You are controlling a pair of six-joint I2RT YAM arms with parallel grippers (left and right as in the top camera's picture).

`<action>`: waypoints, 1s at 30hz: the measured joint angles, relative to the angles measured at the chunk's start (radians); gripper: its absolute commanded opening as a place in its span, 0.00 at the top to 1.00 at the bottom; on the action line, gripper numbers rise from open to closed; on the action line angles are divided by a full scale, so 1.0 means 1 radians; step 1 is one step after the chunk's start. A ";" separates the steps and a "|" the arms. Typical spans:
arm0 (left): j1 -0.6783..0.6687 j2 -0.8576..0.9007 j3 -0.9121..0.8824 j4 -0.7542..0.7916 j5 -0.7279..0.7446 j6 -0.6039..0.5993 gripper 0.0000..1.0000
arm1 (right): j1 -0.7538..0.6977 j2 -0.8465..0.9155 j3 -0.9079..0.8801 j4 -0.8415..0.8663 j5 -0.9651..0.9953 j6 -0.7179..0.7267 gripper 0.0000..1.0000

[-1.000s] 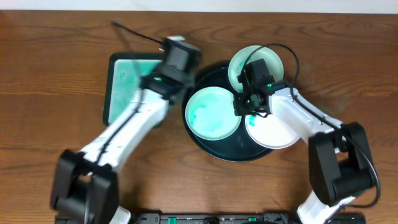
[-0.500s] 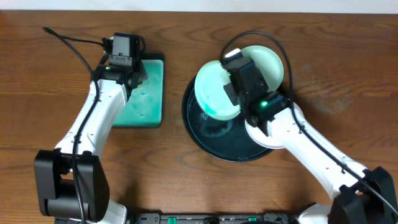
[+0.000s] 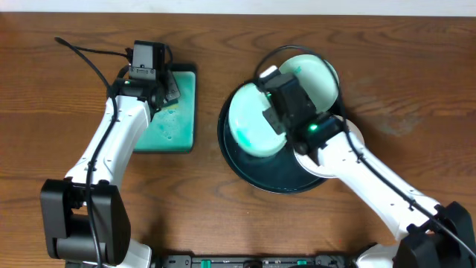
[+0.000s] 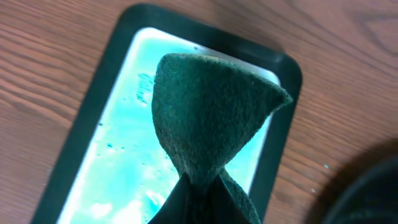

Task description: Clean dirty plates on tray and stack at the side

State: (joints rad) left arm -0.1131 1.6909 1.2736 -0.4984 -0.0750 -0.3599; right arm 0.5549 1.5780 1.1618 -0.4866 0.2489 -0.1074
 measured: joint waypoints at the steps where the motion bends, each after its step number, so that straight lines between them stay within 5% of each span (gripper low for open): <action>1: 0.000 0.000 0.000 0.000 0.015 0.004 0.93 | -0.024 0.012 0.000 -0.020 -0.055 0.029 0.99; 9: 0.000 0.000 0.000 0.000 0.098 0.028 0.93 | -0.138 0.187 0.000 -0.043 -0.271 0.157 0.99; 20: -0.014 0.000 0.000 0.001 0.308 0.039 0.93 | -0.206 0.321 0.000 0.058 -0.326 0.187 0.99; 30: -0.175 0.002 0.000 -0.003 0.429 0.043 0.93 | -0.207 0.349 0.000 0.134 -0.333 0.242 0.99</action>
State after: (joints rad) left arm -0.2878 1.6924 1.2732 -0.5014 0.3542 -0.3168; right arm 0.3481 1.9266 1.1618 -0.3523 -0.0841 0.1349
